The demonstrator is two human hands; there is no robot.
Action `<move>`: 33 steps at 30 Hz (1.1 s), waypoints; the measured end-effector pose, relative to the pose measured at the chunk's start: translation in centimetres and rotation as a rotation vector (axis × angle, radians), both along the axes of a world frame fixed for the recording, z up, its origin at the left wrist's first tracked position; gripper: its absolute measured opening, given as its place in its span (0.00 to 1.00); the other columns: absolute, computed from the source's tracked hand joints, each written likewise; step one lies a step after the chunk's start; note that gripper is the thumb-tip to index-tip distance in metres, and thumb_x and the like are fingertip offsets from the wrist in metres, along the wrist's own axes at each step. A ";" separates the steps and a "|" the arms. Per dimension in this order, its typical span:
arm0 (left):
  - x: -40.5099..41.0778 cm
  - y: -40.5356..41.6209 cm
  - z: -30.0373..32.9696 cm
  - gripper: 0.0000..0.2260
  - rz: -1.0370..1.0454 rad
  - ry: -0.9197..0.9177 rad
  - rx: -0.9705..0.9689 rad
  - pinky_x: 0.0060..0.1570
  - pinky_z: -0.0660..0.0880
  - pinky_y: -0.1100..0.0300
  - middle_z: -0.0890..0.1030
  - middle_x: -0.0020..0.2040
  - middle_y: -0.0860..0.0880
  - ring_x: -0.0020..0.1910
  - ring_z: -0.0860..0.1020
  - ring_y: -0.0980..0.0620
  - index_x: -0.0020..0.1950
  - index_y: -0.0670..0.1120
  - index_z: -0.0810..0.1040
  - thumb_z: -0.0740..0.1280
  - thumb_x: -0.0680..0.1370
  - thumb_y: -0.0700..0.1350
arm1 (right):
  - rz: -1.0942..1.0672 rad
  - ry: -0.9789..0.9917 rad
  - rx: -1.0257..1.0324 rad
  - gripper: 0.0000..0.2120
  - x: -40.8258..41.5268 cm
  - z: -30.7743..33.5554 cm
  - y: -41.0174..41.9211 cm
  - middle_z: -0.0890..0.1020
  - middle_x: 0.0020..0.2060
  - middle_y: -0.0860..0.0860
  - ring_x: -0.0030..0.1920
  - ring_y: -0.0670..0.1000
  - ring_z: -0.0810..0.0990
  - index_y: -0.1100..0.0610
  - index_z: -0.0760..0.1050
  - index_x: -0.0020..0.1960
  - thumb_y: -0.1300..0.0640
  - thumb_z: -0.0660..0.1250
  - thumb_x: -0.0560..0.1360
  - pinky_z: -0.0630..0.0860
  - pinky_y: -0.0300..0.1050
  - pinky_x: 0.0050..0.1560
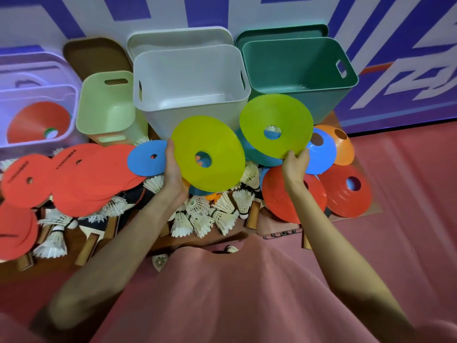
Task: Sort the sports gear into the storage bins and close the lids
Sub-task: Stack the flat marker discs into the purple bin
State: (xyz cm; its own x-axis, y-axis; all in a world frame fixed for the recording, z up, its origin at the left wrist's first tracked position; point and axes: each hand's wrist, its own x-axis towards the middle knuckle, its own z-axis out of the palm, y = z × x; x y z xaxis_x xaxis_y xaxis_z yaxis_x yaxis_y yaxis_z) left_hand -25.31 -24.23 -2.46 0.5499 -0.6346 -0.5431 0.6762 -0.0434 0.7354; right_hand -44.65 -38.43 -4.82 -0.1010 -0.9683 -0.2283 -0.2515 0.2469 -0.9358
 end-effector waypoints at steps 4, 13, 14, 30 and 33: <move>-0.5 0.0 0.2 0.22 -0.015 -0.005 0.002 0.52 0.78 0.50 0.81 0.59 0.45 0.55 0.80 0.46 0.65 0.51 0.75 0.54 0.80 0.62 | 0.253 -0.134 -0.012 0.06 -0.1 0.6 1.9 0.70 0.35 0.53 0.32 0.47 0.67 0.58 0.67 0.45 0.66 0.57 0.79 0.66 0.40 0.31; -2.3 -1.0 0.9 0.17 -0.081 -0.032 0.017 0.53 0.77 0.50 0.82 0.52 0.51 0.52 0.81 0.49 0.62 0.54 0.74 0.55 0.81 0.60 | 0.651 0.183 -0.343 0.22 -0.5 -0.5 4.4 0.74 0.34 0.54 0.34 0.52 0.71 0.61 0.62 0.71 0.60 0.62 0.79 0.68 0.49 0.35; -2.4 -1.0 0.8 0.17 -0.099 -0.035 0.017 0.54 0.77 0.50 0.82 0.52 0.51 0.52 0.81 0.49 0.62 0.54 0.74 0.55 0.81 0.60 | 0.646 0.211 -0.364 0.23 -0.7 -0.4 4.5 0.74 0.34 0.51 0.34 0.51 0.71 0.60 0.62 0.72 0.59 0.62 0.79 0.68 0.48 0.36; -3.9 -0.4 0.1 0.19 -0.248 -0.014 0.038 0.57 0.76 0.44 0.85 0.48 0.51 0.52 0.81 0.47 0.55 0.56 0.77 0.50 0.81 0.62 | 0.375 0.557 -0.121 0.29 -4.8 -2.1 6.5 0.67 0.60 0.62 0.41 0.55 0.71 0.61 0.56 0.74 0.63 0.62 0.76 0.70 0.47 0.38; -3.8 -0.1 0.0 0.19 -0.253 -0.016 0.033 0.58 0.75 0.44 0.84 0.50 0.50 0.53 0.81 0.46 0.55 0.56 0.77 0.50 0.81 0.62 | 0.493 0.736 -0.104 0.31 -5.4 -2.4 7.0 0.66 0.61 0.63 0.33 0.58 0.71 0.60 0.54 0.75 0.64 0.62 0.75 0.69 0.47 0.31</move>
